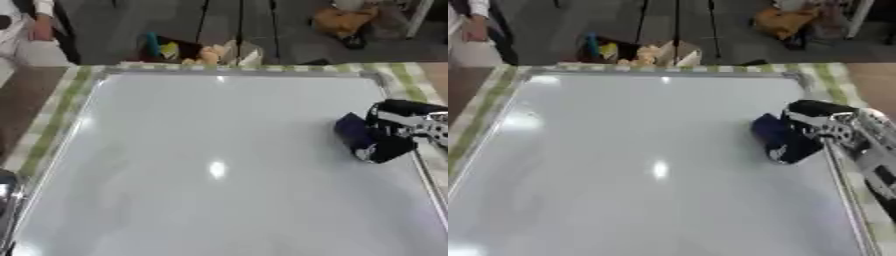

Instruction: Wipe the whiteboard clean with a brush.

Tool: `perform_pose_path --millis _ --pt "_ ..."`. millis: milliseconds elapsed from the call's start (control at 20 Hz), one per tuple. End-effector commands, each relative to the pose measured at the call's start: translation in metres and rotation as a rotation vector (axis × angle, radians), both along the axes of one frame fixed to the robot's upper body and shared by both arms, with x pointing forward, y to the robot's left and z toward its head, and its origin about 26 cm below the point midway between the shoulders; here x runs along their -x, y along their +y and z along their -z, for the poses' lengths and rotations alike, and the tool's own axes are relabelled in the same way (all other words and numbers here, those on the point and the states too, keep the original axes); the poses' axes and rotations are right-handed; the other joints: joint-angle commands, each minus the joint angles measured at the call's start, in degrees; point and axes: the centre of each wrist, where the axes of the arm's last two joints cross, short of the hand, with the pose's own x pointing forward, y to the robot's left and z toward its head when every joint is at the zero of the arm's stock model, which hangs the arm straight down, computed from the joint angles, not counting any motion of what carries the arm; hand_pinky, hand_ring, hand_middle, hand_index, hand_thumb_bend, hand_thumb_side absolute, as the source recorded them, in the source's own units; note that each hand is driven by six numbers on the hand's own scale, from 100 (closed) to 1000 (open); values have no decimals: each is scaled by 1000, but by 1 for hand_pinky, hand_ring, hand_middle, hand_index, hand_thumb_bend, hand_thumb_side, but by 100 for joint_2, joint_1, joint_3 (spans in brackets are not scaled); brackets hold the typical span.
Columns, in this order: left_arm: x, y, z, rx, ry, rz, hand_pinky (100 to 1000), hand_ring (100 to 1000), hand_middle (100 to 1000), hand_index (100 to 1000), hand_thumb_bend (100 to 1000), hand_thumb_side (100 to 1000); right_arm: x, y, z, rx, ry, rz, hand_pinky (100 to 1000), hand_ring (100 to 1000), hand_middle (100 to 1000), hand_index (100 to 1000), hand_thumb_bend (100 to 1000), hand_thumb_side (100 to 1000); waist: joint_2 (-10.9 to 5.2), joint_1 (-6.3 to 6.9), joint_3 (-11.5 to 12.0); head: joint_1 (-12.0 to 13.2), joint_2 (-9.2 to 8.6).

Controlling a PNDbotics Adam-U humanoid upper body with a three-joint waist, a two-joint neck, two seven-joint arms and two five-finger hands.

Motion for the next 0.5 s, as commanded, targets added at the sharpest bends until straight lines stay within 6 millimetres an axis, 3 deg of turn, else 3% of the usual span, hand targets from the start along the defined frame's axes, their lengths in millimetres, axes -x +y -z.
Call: perform_pose_path --millis 50,500 --pt "4 -1 -8 -4 -31 9 699 825 757 768 215 975 2 6 -5 32 0 -21 534 554 294 380 100 355 -133 -11 20 -15 -51" --pt "4 0 -9 2 -35 6 700 824 757 768 216 974 5 16 -3 54 33 -77 521 546 286 376 100 351 -137 -28 16 1 -6"
